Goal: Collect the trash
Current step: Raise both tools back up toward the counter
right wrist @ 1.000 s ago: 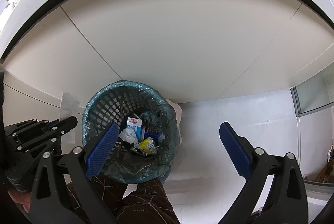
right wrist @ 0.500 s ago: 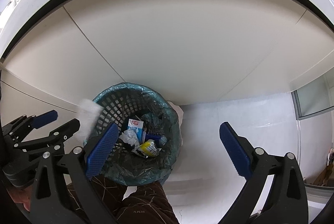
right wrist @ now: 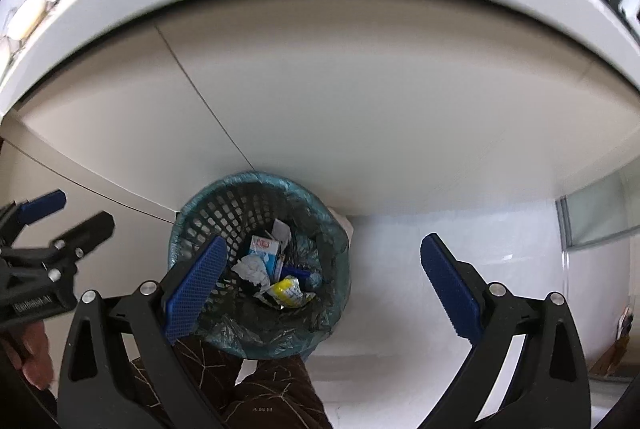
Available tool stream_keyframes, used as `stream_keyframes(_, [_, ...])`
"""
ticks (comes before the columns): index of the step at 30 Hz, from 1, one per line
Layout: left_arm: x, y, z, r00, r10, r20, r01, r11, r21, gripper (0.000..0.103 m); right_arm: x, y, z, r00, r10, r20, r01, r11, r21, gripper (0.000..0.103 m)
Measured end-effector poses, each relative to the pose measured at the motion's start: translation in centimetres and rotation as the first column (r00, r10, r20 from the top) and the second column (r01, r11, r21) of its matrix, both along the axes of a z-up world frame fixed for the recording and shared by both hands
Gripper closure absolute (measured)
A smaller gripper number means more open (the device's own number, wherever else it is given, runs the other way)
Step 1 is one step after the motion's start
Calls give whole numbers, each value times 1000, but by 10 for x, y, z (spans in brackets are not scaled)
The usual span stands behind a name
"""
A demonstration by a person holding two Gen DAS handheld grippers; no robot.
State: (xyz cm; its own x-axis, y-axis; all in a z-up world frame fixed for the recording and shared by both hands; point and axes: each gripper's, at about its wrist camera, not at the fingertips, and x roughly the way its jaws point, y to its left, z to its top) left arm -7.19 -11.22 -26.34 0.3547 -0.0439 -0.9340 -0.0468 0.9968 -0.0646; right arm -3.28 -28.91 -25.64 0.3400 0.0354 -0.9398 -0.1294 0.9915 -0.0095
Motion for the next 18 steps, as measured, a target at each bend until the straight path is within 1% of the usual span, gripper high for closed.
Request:
stream_keyframes(2, [-2, 10, 15, 1000, 13, 13, -13, 1000, -2, 6, 2, 4, 14, 1000, 13, 10, -13, 1000, -8, 9])
stream_keyframes(8, [-6, 32, 65, 998, 46, 47, -46, 999, -9, 6, 8, 15, 59, 999, 29, 47, -29, 1000, 6, 9])
stream_keyframes(12, [-2, 39, 95, 996, 55, 64, -54, 998, -17, 6, 17, 21, 90, 997, 31, 70, -32, 999, 8, 9])
stream_keyframes(18, [7, 47, 137, 992, 73, 105, -72, 997, -8, 6, 34, 27, 137, 991, 38, 125, -38, 999, 2, 9])
